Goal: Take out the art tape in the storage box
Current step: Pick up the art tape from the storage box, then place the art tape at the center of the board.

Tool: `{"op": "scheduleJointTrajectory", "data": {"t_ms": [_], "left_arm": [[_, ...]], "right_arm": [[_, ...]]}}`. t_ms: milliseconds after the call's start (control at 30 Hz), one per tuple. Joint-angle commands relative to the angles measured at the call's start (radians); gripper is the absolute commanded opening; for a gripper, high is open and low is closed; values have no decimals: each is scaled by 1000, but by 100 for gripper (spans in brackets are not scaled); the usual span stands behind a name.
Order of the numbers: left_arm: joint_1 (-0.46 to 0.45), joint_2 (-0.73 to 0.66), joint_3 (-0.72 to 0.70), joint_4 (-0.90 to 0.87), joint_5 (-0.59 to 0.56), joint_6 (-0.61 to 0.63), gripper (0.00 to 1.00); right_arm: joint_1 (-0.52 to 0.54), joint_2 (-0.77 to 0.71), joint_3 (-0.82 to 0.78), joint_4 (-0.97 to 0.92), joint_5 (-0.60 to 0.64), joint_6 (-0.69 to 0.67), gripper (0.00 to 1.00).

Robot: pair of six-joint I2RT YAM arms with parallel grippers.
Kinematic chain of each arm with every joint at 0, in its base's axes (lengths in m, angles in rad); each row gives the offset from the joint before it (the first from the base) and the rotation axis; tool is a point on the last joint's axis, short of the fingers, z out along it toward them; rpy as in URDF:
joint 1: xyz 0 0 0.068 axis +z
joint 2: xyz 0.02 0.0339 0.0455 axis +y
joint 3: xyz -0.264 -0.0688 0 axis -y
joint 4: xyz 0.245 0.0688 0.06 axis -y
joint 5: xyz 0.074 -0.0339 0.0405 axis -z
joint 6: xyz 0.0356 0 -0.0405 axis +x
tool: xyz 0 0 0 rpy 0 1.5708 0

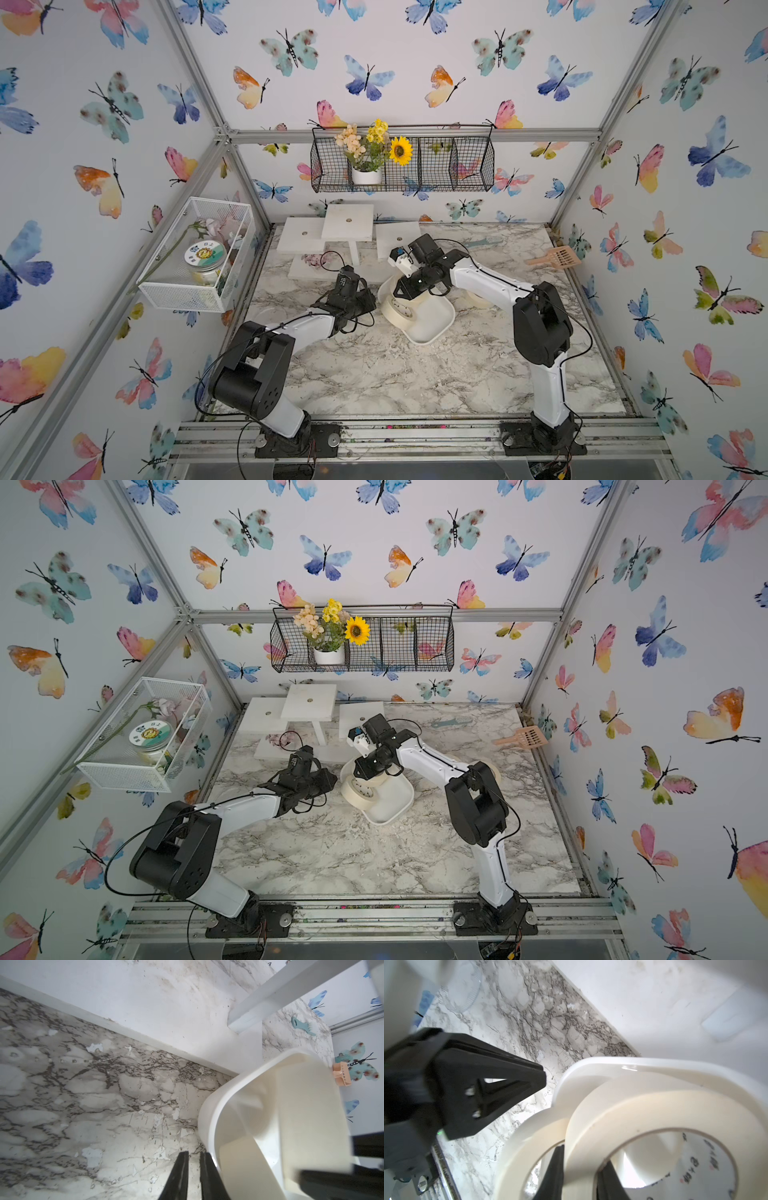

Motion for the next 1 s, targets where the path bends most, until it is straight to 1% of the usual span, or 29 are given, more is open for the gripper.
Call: {"op": "scheduleJointTrajectory", "data": {"t_ms": [0, 100, 167, 300, 367, 467, 567, 633, 700, 800, 867, 967], "left_arm": [[-3, -27, 14, -30, -29, 14, 17], [-3, -31, 16, -29, -29, 13, 16], [-2, -34, 19, -31, -28, 13, 16], [-3, -49, 22, -43, -33, 17, 18], [-4, -62, 28, -56, -37, 23, 23], [-8, -79, 38, -62, -36, 27, 33], [-11, -93, 53, -62, -33, 28, 45], [-14, -93, 63, -56, -33, 25, 49], [-20, -90, 77, -50, -31, 27, 51], [-35, -65, 105, -38, -29, 30, 53], [-45, -40, 128, -36, -25, 33, 53], [-58, -7, 154, -30, -26, 33, 54]], "right_arm": [[-8, -130, 12, -2, -4, 16, 2], [-10, -174, 11, -25, -49, 23, 2], [-11, -192, 15, -43, -45, 32, 2], [-35, -233, 21, -99, 78, 38, 2], [-86, -258, 12, -137, 138, 51, 2], [-153, -301, -25, -176, 224, 53, 2], [-206, -350, -80, -182, 262, 53, 2], [-232, -362, -110, -185, 295, 54, 2], [-249, -355, -131, -199, 344, 53, 2], [-283, -325, -156, -208, 399, 62, 2], [-283, -290, -150, -237, 460, 63, 2], [-283, -266, -153, -287, 493, 79, 2]]}}
